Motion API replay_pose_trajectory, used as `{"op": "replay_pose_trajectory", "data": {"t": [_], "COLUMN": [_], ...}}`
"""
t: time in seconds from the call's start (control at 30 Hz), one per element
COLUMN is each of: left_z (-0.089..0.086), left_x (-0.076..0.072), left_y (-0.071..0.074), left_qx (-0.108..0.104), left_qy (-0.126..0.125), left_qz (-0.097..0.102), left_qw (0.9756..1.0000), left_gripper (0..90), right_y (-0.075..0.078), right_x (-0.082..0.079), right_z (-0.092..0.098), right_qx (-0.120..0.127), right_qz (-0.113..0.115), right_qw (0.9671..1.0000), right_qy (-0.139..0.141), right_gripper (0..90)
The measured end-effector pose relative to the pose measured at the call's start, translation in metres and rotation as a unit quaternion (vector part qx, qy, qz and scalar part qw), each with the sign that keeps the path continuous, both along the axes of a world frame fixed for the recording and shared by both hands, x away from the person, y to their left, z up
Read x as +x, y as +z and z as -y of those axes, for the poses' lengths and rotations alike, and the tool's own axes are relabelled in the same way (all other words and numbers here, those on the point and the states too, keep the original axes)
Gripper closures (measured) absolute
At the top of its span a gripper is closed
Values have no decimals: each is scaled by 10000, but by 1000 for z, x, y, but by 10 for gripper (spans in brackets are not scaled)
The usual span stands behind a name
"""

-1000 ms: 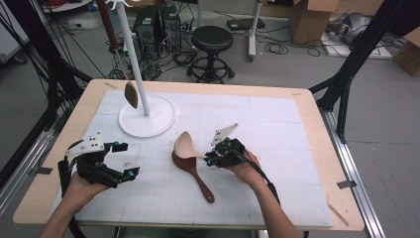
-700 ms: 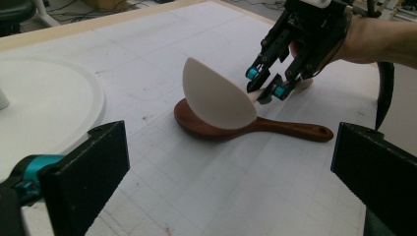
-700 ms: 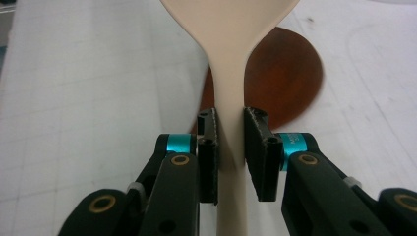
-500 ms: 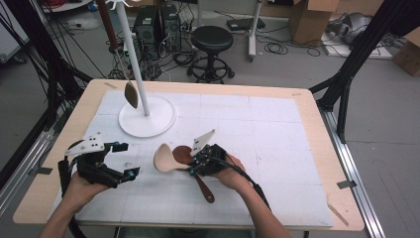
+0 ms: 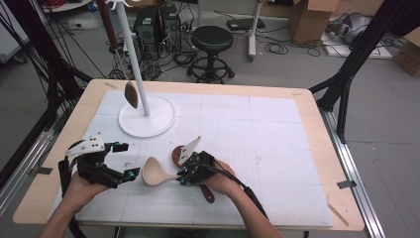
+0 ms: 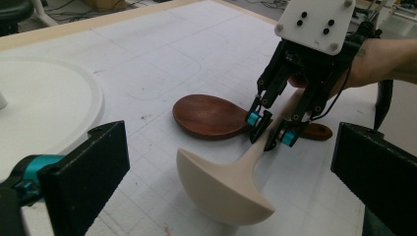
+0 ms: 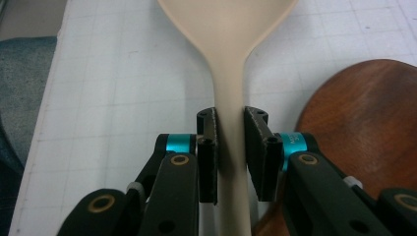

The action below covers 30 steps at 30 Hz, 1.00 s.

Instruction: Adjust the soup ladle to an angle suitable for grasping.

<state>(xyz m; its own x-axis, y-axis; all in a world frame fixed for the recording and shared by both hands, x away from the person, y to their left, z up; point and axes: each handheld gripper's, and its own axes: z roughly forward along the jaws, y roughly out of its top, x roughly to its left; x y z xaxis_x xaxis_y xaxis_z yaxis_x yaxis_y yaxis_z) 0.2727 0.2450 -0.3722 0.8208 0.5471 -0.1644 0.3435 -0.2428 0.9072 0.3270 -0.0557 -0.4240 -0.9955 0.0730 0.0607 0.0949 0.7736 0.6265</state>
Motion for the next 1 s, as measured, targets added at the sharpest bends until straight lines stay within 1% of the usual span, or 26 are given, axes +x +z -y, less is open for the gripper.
{"op": "replay_pose_trajectory", "data": {"t": [0.07,0.13,0.3,0.4,0.47,0.5,0.6,0.77,0.87,0.9,0.93,1.0], "left_z": [0,1,2,1,1,1,1,1,2,2,2,2], "left_x": [0,0,0,0,0,0,0,-1,0,0,0,0], "left_y": [0,0,-1,0,0,0,0,0,0,-1,-1,-1], "left_qx": [12,0,4,9,1,5,7,-1,10,10,13,14], "left_qy": [-13,-13,-34,-37,-38,-40,-59,-71,-78,-82,-98,-94], "left_qz": [10,-1,-11,-8,-11,-12,-23,-10,-30,-36,-37,-36], "left_qw": [10000,10000,10000,10000,10000,10000,10000,10000,10000,10000,9999,9999], "left_gripper": [17,17,17,17,17,17,17,17,17,17,17,17], "right_y": [-2,-4,-3,-2,-1,1,6,12,11,11,11,11], "right_x": [-1,-2,-2,-2,-2,-2,-3,-5,-7,-8,-8,-9], "right_z": [-1,-3,-3,-2,1,2,7,21,34,39,44,53], "right_qx": [-22,-69,-91,-75,-45,-12,95,244,293,293,302,333], "right_qz": [-52,-30,13,-32,-24,-48,-17,109,113,80,114,99], "right_qw": [10000,10000,10000,10000,10000,10000,9999,9994,9989,9989,9987,9984], "right_qy": [-2,3,9,-30,-53,-72,-128,-237,-334,-367,-394,-456], "right_gripper": [769,768,755,693,682,666,649,613,603,597,591,584]}}
